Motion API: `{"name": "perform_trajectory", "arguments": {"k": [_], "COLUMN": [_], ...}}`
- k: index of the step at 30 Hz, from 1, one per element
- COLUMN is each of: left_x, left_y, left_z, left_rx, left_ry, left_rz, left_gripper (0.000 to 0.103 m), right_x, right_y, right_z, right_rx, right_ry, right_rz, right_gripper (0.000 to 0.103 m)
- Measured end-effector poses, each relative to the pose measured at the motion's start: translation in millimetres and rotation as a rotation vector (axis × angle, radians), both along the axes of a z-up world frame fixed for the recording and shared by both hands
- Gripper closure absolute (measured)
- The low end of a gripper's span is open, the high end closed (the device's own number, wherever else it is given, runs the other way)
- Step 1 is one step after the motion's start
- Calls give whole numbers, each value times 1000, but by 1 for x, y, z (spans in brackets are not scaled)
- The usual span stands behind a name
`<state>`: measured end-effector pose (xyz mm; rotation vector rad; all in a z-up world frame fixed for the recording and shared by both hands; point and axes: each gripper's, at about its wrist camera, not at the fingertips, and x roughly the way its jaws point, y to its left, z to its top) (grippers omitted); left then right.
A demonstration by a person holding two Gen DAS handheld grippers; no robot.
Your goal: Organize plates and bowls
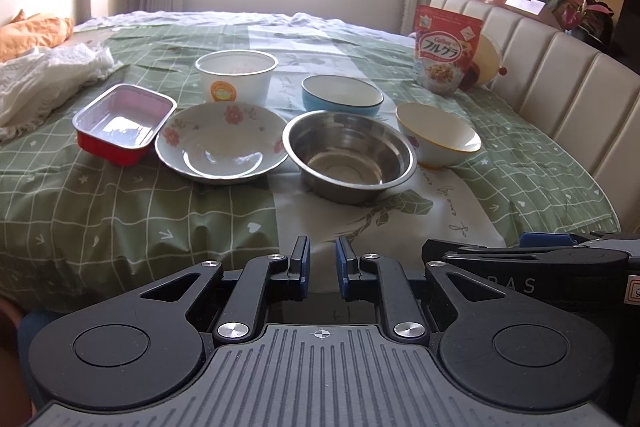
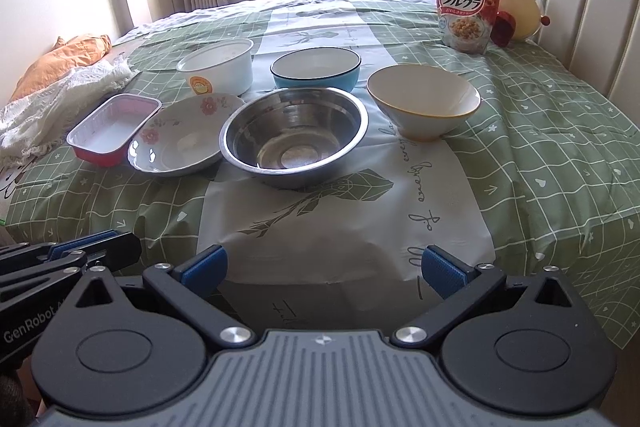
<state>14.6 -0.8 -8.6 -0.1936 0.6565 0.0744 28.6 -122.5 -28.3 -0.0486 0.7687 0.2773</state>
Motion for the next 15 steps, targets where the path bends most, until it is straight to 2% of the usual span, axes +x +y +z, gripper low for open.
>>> {"name": "perform_trajectory", "arguments": {"k": [15], "left_x": [0], "left_y": [0], "left_z": [0], "left_rx": [0], "left_ry": [0], "left_rz": [-1], "left_gripper": [87], "right_x": [1], "right_y": [1], "right_z": [-2], "right_rx": [1], "right_ry": [6], "right_rz": [2], "right_gripper": [0]}}
